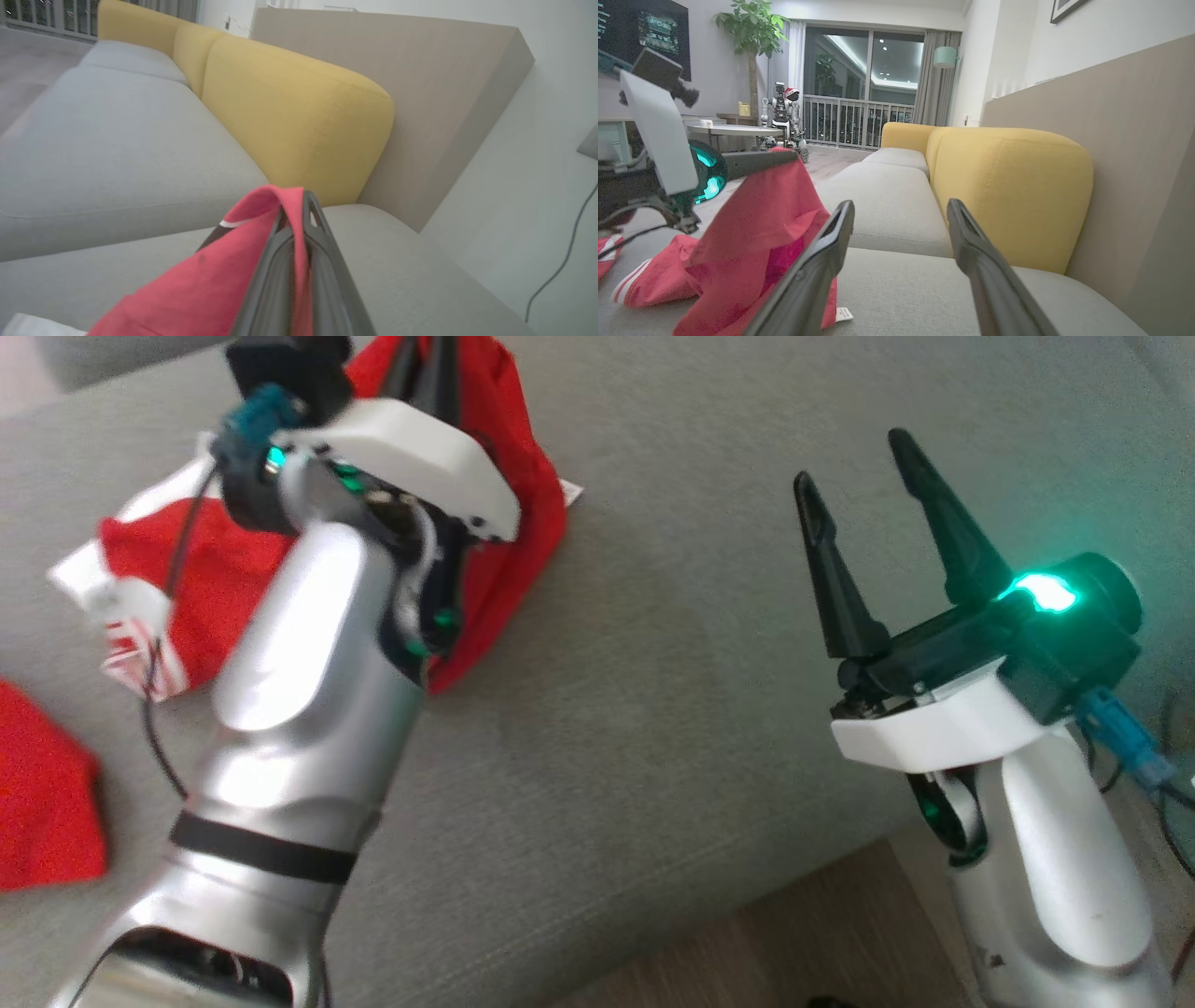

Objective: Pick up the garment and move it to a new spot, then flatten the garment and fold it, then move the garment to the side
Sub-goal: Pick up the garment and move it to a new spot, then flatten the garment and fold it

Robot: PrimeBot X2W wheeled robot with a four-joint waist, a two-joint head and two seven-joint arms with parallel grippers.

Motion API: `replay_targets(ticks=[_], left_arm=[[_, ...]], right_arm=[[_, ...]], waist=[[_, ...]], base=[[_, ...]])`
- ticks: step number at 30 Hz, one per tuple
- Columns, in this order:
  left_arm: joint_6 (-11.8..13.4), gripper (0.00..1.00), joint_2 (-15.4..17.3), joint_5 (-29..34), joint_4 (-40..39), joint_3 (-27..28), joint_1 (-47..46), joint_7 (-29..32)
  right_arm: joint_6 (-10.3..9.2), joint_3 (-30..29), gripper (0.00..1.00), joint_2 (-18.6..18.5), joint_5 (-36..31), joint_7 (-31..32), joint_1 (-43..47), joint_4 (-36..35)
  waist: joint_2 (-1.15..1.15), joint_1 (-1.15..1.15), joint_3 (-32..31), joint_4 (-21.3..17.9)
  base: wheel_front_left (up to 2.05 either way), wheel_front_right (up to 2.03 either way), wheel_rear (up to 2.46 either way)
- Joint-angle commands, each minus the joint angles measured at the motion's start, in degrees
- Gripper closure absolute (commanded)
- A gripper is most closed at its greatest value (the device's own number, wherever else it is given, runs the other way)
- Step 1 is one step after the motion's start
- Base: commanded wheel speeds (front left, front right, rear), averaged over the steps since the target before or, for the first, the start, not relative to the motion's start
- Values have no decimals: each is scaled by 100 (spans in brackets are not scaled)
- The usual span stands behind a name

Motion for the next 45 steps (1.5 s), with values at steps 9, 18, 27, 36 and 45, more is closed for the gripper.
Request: replay_targets(ticks=[9,18,27,36,45], left_arm=[[338,0,106,-796,463,-1528,-501,-390],[387,0,315,-729,670,-1498,-476,-861],[485,0,1216,-180,-479,-1011,938,-889],[444,0,1320,251,-1962,-114,3465,-890],[48,0,673,872,-2379,735,4117,-890]], right_arm=[[-1,-9,0,32,119,-37,-115,-261],[-1,18,0,32,-175,-37,145,-62],[-1,-134,0,32,-418,-37,615,139],[-1,-364,0,32,-228,-37,1318,221],[-1,-421,0,32,-296,-37,1409,365]], waist=[[0,0,274,-409],[0,0,-252,230],[0,0,-873,1001],[0,0,-1281,1565],[0,0,-1147,1779]], base=[[0,0,0],[0,0,0],[0,0,0],[0,0,0],[0,0,0]])
